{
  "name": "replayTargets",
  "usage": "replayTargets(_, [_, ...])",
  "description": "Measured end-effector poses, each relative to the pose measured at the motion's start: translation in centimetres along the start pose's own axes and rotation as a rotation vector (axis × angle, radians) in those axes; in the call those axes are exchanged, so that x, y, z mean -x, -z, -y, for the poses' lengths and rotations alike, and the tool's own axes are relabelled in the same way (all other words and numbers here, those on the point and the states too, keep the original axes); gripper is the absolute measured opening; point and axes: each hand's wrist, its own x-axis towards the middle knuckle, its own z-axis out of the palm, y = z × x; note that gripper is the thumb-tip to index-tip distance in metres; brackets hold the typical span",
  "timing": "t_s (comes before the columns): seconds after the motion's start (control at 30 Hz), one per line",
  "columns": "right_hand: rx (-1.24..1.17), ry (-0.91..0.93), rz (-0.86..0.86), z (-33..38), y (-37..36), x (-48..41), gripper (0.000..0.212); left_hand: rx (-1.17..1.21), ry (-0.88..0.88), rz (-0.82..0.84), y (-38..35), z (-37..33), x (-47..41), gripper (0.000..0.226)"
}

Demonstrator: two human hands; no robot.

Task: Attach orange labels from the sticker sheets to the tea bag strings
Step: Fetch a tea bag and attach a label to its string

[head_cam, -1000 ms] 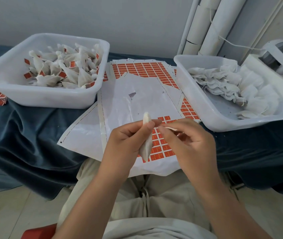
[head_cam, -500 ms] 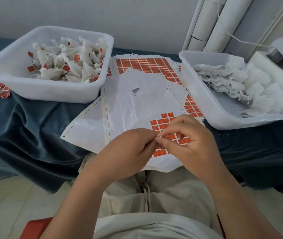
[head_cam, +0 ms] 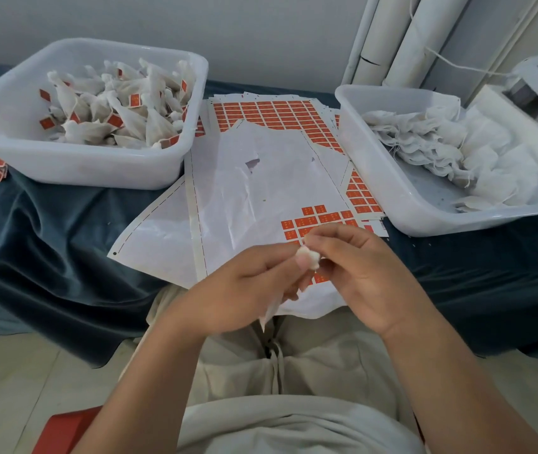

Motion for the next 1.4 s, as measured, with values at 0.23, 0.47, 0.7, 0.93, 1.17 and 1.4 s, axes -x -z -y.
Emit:
replayTargets(0.23, [0.633, 0.653, -0.231, 0.5, -1.3, 1.1, 0.013, 0.574, 0.012, -0.067, -0.1, 0.8, -0.8, 0.038])
replayTargets(0.47, [0.908, 0.842, -0.225, 1.3, -0.5, 1.0, 0.013, 0.44, 0.08, -0.14, -0.1, 1.3, -0.8, 0.04])
replayTargets(0.7, [0.768, 0.507, -0.177, 1.4, -0.5, 1.1, 0.014, 0.552, 0.135, -0.077, 0.0, 1.4, -1.1, 0.039])
replayTargets(0.93, [0.001, -0.095, 0.141, 1.0, 0.2, 0.5, 0.032, 0.863, 0.221, 0.075, 0.1, 1.4, -1.1, 0.036])
replayTargets(1.17, [0.534, 0.105, 0.094, 2.4, 0.6, 1.4, 0.025, 0.889, 0.246, 0.113, -0.3, 1.3, -1.1, 0.036])
replayTargets(1.4, [0.969, 0.627, -0.212, 2.4, -0.2, 1.7, 0.005, 0.974, 0.265, 0.057, -0.4, 1.2, -1.2, 0.036])
